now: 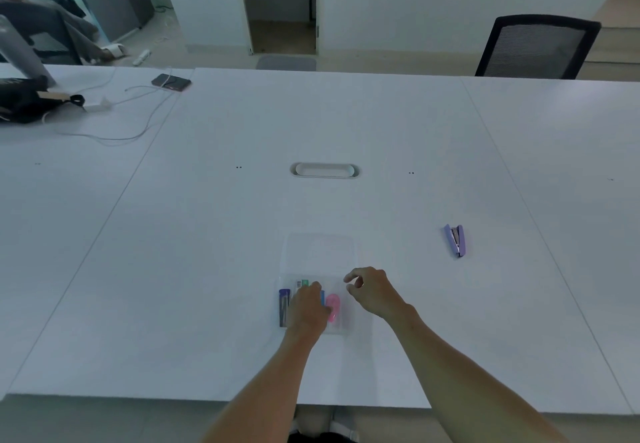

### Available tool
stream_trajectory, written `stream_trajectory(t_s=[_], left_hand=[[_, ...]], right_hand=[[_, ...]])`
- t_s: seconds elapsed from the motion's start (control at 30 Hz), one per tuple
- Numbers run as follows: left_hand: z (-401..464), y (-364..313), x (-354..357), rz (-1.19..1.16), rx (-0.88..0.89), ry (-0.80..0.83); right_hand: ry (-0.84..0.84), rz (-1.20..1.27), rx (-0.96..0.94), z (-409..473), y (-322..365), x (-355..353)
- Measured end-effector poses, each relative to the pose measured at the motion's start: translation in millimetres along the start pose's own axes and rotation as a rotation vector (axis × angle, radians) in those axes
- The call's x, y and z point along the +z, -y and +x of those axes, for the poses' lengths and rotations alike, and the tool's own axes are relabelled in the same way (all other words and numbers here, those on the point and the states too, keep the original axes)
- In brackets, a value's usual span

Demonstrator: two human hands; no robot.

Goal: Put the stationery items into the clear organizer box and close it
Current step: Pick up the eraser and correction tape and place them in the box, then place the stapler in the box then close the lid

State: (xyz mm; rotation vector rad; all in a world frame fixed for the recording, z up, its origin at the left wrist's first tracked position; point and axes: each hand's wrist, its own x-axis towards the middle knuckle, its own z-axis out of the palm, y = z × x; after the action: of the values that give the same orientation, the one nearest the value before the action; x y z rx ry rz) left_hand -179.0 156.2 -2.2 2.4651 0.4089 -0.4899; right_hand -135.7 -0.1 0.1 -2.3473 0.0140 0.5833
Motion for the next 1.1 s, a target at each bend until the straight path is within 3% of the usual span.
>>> stream_trajectory(t_s=[0.43,0.6,0.8,1.1], left_hand=[[1.4,3.1,-4.0,-0.042,-0.001,-0.061],[10.8,21.2,-25.3,0.039,-0.015,-0.213],[23.8,45.0,-34.2,-0.050,-0.252,-0.068],[35.3,5.3,-8.1,-0.184,-0.233,-0.116]], right_hand=[[0.022,0.034,-0.010,-0.7,-7.6,4.5],[0.013,0.047,0.000,3.4,-6.8,-8.7],[-0.023,0.060,0.032,7.8,-19.7,-33.1],[-0.178,0.150,0.188,6.5,-73.9,-83.5]])
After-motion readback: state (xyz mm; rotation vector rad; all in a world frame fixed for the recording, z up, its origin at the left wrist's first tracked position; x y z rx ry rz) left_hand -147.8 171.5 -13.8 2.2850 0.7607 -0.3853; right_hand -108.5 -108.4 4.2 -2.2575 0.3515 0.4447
